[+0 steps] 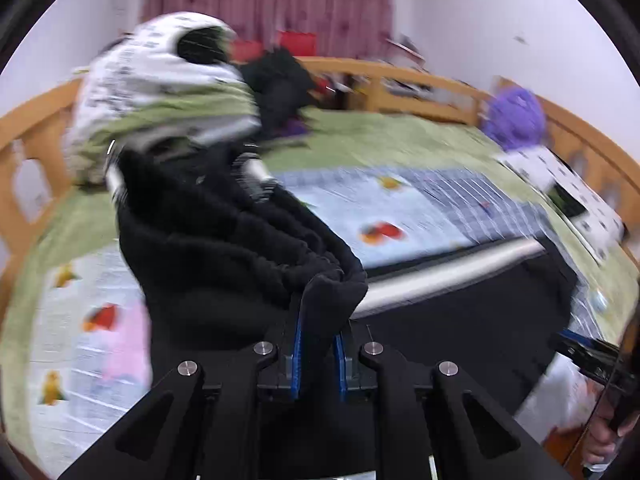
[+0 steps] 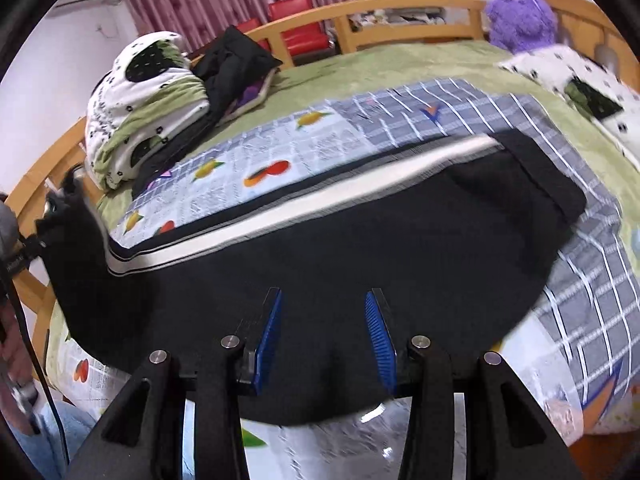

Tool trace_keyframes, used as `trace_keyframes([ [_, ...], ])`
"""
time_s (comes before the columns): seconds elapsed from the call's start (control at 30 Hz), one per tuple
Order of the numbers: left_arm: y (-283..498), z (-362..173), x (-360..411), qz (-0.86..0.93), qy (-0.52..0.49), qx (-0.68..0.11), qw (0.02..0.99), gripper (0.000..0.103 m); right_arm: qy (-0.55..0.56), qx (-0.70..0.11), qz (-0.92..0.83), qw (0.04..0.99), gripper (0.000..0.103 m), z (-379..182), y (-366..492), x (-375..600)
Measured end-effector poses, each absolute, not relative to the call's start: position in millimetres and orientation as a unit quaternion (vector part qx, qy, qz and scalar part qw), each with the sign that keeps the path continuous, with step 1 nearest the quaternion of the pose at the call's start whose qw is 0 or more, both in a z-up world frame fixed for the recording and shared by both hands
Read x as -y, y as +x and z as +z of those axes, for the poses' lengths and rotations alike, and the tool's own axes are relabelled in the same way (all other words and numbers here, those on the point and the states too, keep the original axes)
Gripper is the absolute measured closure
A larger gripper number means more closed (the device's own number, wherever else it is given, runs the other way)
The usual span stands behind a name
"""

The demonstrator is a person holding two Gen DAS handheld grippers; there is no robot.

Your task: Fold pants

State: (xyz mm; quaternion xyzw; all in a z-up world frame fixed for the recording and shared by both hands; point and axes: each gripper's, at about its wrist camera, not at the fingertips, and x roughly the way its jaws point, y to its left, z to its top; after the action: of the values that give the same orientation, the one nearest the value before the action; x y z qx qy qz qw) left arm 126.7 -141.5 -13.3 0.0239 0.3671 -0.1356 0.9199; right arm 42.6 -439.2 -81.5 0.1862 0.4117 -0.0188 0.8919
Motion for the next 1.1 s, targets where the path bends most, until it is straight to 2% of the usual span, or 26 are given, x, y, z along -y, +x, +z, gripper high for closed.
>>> trace_keyframes([
  [0.27, 122, -78, 181, -0.205, 0.010, -0.482, 0.852, 0.089, 0.207, -0.418, -0.019, 0.884, 0.060, -96, 34, 446],
  [0.37, 115, -79, 170, -0.234, -0.031, -0.506, 0.830, 0.072, 0.207, -0.425, -0.014, 0.881, 0.060, -99, 40, 438],
  [0.43, 108, -72, 159, -0.249, -0.053, -0.497, 0.829, 0.044, 0.199, -0.430, -0.011, 0.881, 0.060, -98, 47, 429],
  [0.5, 100, -58, 149, -0.256, -0.062, -0.464, 0.846, 0.035, 0.197, -0.428, -0.008, 0.882, 0.060, -95, 53, 421],
  [0.87, 107, -24, 71, -0.137, -0.069, -0.366, 0.918, 0.034, 0.144, -0.414, -0.021, 0.899, 0.060, -50, 65, 367],
  [0.93, 108, -17, 53, -0.116, -0.060, -0.350, 0.928, 0.034, 0.138, -0.409, -0.030, 0.901, 0.059, -40, 66, 360],
  [1.0, 110, -14, 29, -0.087, -0.062, -0.344, 0.933, 0.034, 0.143, -0.405, -0.032, 0.903, 0.052, -32, 71, 353],
  [1.1, 111, -19, -4, -0.068, -0.080, -0.347, 0.932, 0.034, 0.152, -0.408, -0.016, 0.900, 0.052, -31, 84, 342],
])
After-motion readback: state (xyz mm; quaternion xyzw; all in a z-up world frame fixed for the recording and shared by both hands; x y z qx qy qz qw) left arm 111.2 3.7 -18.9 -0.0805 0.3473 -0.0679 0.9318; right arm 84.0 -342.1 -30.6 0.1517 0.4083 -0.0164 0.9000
